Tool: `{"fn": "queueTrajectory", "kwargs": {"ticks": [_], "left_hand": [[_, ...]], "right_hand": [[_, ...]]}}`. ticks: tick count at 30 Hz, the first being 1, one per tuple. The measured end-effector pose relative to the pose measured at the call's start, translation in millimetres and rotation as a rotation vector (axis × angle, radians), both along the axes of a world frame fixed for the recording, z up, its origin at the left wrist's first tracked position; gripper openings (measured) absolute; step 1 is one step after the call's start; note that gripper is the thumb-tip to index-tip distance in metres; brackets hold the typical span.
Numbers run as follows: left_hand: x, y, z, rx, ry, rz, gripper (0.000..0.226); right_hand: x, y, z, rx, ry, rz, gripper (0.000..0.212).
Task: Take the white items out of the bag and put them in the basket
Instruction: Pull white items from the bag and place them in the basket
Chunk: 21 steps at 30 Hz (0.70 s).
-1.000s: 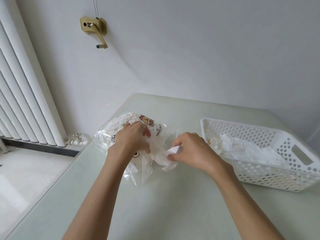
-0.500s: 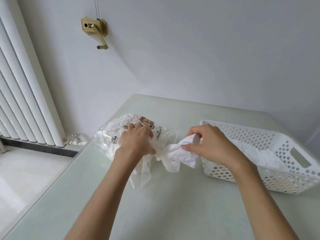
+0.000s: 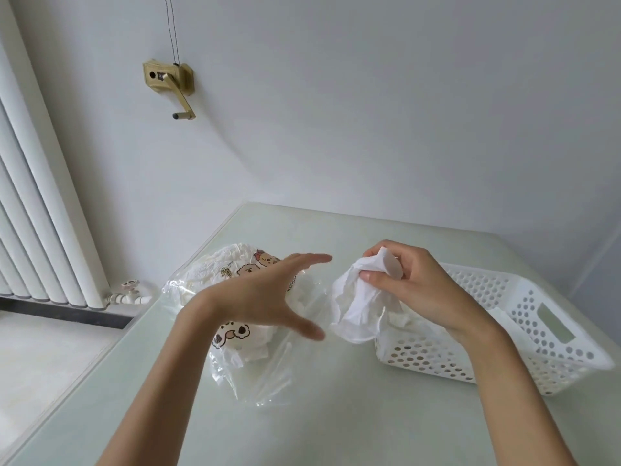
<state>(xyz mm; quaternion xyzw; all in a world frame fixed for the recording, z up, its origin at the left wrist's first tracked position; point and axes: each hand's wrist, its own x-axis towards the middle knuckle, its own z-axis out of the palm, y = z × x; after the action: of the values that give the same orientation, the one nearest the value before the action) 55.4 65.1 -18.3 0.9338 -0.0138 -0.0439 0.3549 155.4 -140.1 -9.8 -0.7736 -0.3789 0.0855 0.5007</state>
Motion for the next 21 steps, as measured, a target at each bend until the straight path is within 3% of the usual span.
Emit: {"fn": "queueTrajectory", "kwargs": {"ticks": [2,5,9,13,16,19,21], "left_hand": [[8,-18,8,-0.092,-0.065,-0.04,0.087],[32,-45,14,-0.147,-0.075,-0.118,0.056],[72,-76,7,-0.177,-0.121,-0.009,0.021],[115,-105,2,-0.372,-0.272,0.131,0.031],[132,-126,-3,-0.573,-0.332,0.175,0.021],[138,-135,-15,-0.661,-0.339,0.175,0.015],[139,-134,-20,-0.713,-0.333,0.171,0.013]], "right_hand": [[3,-8,0,0.019,0.009,0.011,0.004],[14,-26,1,0.097,0.059,-0.05,0.005],[33,-48,5,0.178,0.112,-0.154,0.017],[65,-71,3,0.238,0.237,-0.346,0.045],[78,-85,2,0.072,0.325,-0.332,0.071],[76,-88,-2,-0.051,0.295,-0.249,0.064],[76,-90,-7,-0.049,0.263,-0.309,0.046]]}}
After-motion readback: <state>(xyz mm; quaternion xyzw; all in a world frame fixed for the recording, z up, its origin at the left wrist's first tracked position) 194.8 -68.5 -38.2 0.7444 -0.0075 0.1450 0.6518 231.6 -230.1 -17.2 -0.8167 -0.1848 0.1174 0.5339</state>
